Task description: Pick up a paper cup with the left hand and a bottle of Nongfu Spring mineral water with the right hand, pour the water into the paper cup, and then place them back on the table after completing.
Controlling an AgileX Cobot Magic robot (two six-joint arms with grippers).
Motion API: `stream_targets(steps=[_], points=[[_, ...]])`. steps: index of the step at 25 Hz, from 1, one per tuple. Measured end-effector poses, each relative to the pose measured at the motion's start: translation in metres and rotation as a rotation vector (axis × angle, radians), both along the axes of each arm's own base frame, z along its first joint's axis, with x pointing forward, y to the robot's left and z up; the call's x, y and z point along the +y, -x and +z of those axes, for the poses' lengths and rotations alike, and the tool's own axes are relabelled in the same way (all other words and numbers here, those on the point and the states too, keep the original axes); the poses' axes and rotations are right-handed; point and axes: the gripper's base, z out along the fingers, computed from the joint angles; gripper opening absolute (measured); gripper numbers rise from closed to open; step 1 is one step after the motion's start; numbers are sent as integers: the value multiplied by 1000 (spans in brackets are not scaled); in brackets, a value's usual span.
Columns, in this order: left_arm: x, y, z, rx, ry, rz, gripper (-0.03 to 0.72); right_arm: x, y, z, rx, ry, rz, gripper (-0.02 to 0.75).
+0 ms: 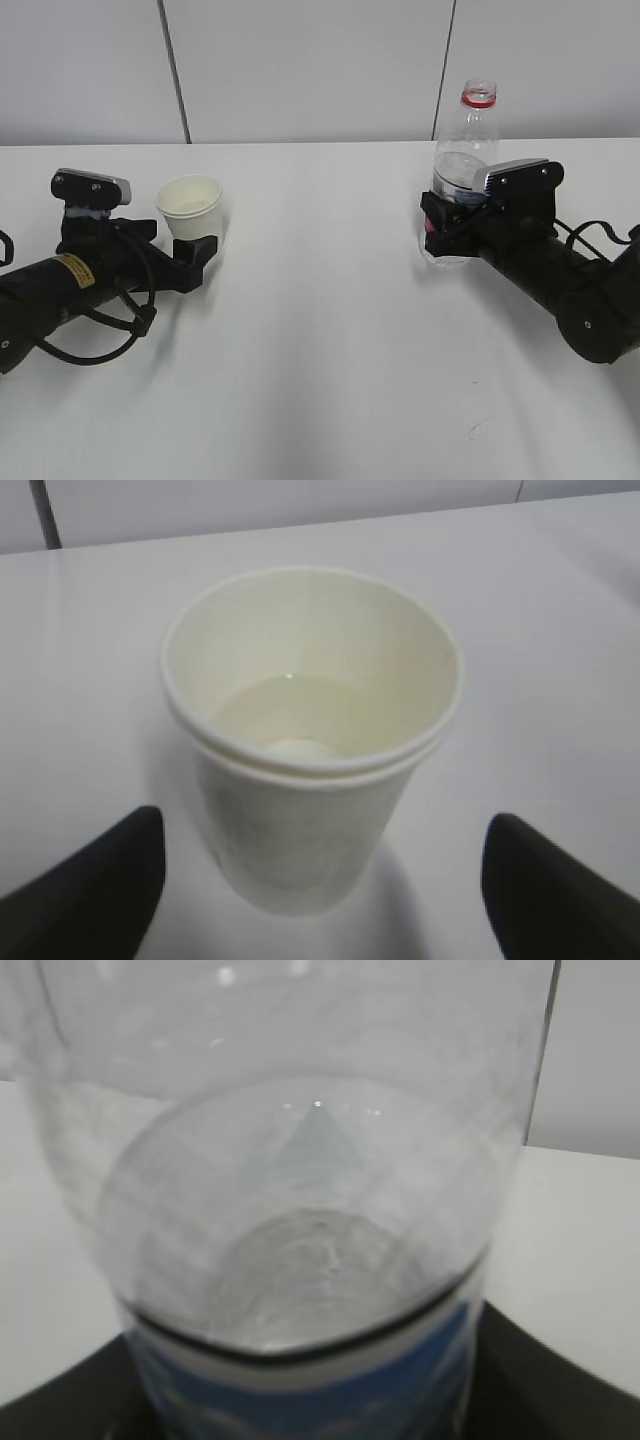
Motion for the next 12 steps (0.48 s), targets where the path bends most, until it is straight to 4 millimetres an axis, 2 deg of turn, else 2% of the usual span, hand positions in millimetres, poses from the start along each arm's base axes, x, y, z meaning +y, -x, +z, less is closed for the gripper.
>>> stream_targets(steps=[12], points=[[0,0,0,-2,2,0,587,1,6,-2,4,-6,15,421]])
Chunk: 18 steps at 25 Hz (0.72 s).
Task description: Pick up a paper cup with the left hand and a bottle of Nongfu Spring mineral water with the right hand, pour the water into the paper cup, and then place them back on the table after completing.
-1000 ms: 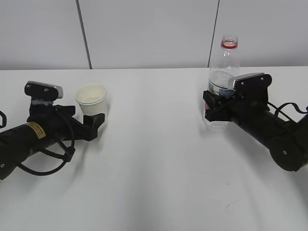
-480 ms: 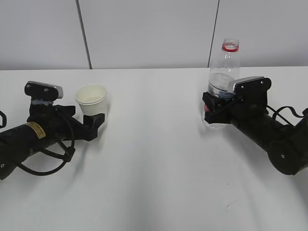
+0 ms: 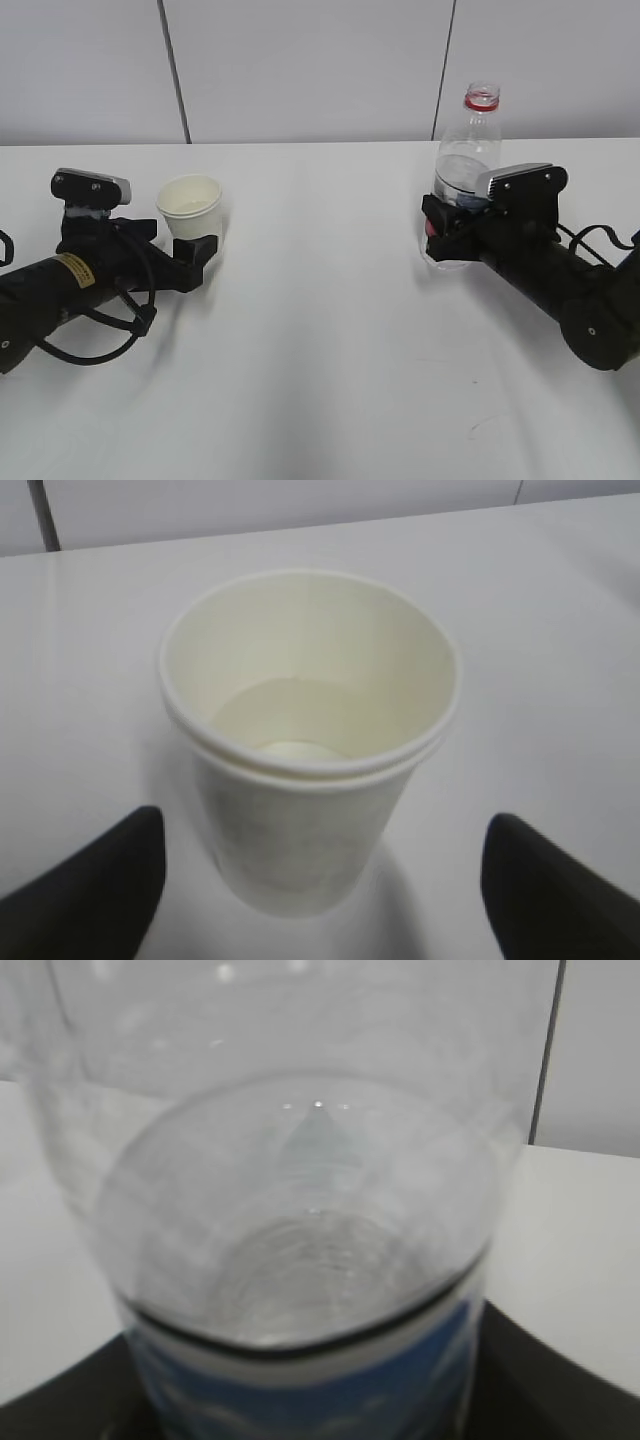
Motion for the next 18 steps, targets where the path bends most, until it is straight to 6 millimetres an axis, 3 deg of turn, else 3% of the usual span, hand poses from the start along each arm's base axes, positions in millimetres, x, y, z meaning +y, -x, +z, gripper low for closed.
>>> stream_targets(steps=[3,9,18], points=[[0,0,0,0,0,0,587,2,1,0,-3,5,21,456],[0,0,0,1,1,-2,587,2,3,-3,18,15,33,635],[0,0,0,3,5,0,587,1,13,13,18,22,32,650]])
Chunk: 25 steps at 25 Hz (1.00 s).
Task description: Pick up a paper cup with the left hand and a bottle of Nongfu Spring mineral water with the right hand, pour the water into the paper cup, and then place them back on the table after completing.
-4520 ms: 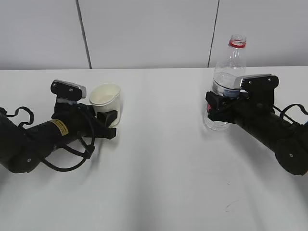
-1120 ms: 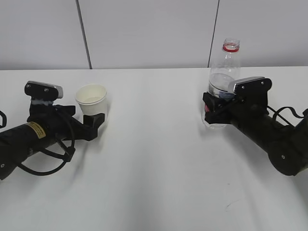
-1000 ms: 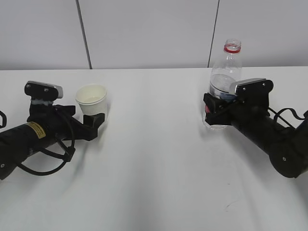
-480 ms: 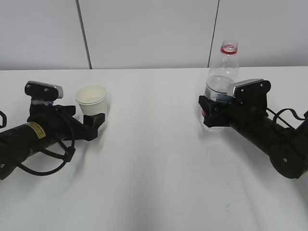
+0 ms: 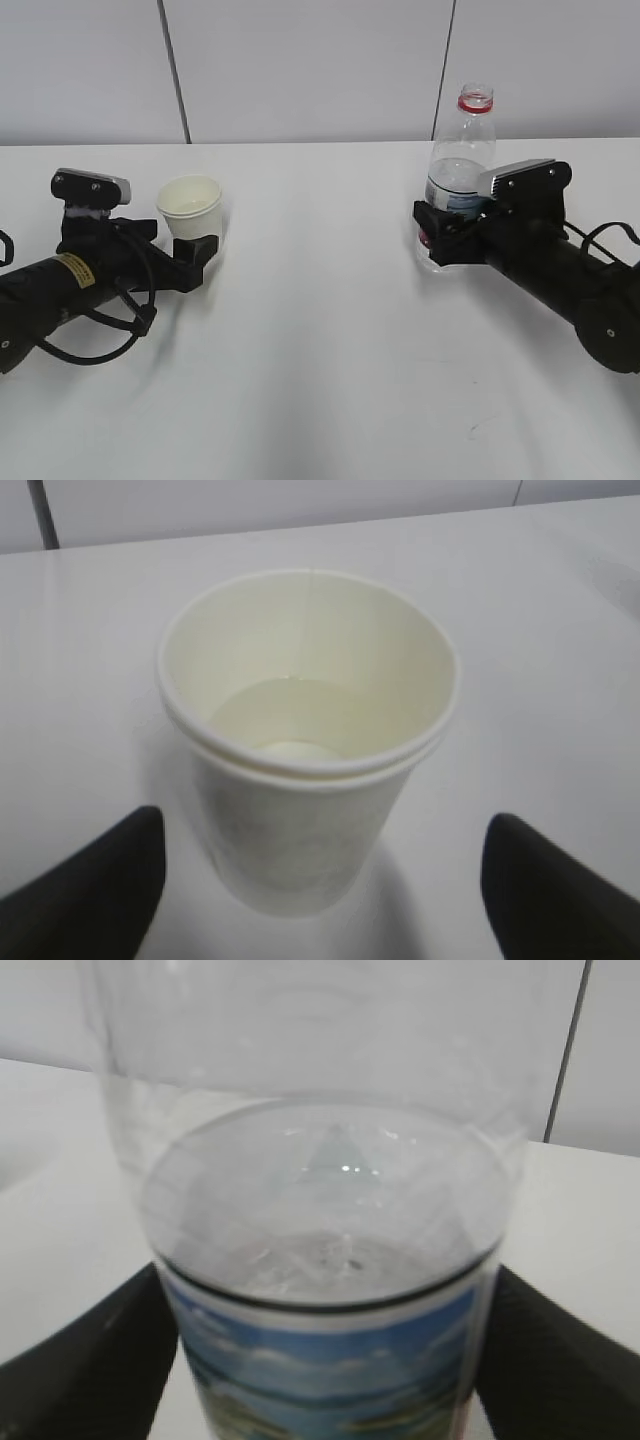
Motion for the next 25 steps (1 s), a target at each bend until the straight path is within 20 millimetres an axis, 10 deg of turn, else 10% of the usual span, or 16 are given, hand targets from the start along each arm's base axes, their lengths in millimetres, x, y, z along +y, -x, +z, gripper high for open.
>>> stream_targets(steps=[25], points=[[0,1,20,0,-19,-11,587,-12,57,40,45,16,-46,607]])
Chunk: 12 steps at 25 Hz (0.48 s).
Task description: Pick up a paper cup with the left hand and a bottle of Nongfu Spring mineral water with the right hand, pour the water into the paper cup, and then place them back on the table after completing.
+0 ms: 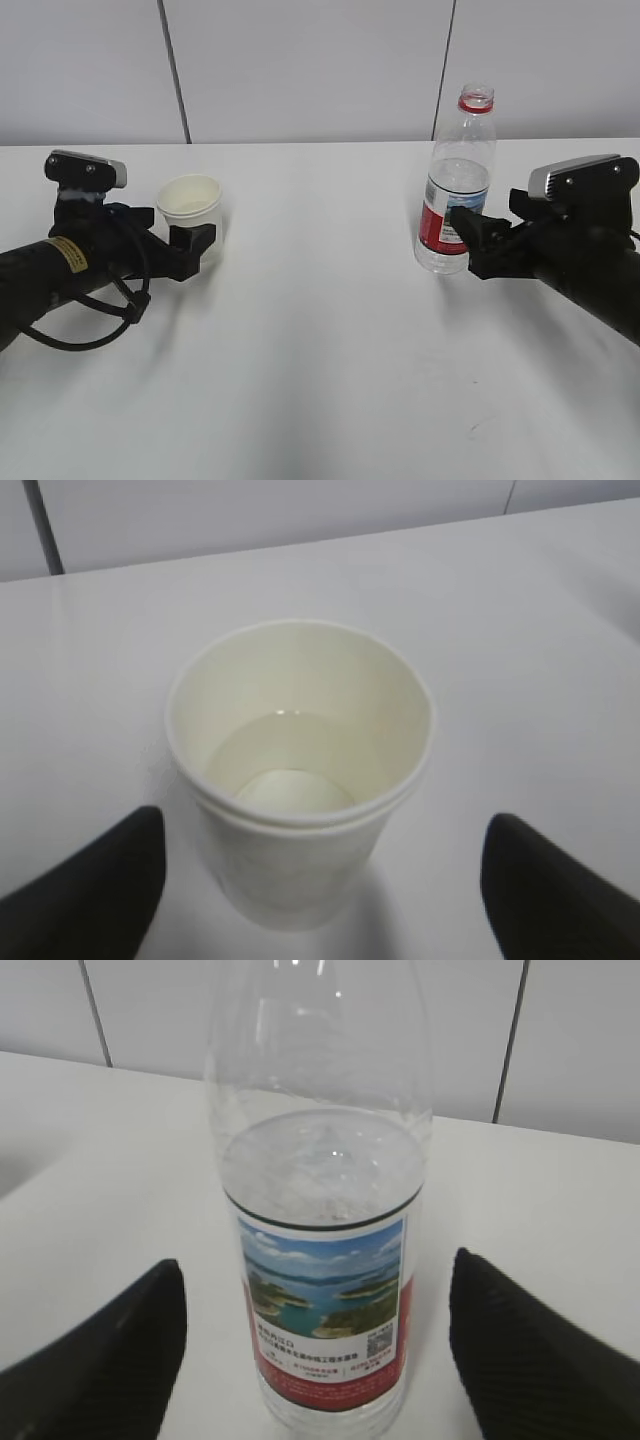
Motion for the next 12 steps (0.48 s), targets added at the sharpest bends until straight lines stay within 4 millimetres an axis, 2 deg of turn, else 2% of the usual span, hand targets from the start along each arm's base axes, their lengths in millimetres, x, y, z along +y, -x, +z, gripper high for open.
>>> stream_targets(steps=[5,12], points=[[3,2,13,30,-39,14,587,-1,3,9,38,22,-6,597],[9,9,34,84,-88,49,587,-4,10,31,64,37,-20,596]])
